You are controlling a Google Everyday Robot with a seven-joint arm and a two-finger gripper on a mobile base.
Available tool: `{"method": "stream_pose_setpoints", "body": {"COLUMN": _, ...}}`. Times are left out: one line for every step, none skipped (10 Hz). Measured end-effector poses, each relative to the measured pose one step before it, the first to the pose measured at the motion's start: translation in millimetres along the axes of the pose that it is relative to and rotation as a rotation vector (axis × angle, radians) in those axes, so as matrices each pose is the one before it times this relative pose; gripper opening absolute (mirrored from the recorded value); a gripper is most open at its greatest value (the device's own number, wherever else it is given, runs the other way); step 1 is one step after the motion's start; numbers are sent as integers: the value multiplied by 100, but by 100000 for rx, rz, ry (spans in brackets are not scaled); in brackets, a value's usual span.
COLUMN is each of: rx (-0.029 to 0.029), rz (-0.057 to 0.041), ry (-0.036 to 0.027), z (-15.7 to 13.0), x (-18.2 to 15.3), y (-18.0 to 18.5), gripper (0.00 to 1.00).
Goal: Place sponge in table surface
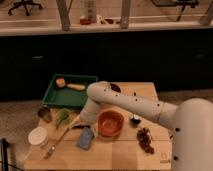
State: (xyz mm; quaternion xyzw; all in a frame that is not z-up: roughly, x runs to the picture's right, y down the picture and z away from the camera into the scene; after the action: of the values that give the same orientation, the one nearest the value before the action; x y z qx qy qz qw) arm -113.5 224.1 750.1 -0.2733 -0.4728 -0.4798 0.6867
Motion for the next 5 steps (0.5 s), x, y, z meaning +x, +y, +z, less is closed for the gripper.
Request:
{"method": "stream_pose_setpoints", "body": {"rx": -60, "rz": 465, "ry": -60, "z": -108, "x": 29, "y": 77, "gripper": 80}}
{"method": "stream_pose_setpoints", "body": {"rx": -121, "rz": 223, "ry": 62, "z": -61, "x": 23, "y": 39, "gripper": 80}}
{"method": "stream_pose_setpoints", "body": {"rx": -120, "rz": 212, "ry": -49, "z": -33, "x": -14, "y": 10, "gripper": 80}}
{"method": "stream_pose_setpoints", "body": {"rx": -105, "rz": 171, "ry": -4, "z": -68, "x": -36, "y": 6, "gripper": 80}}
{"method": "stream_pose_setpoints", "body": {"rx": -124, "rz": 116, "ry": -2, "z": -103, "x": -29, "y": 6, "gripper": 80}}
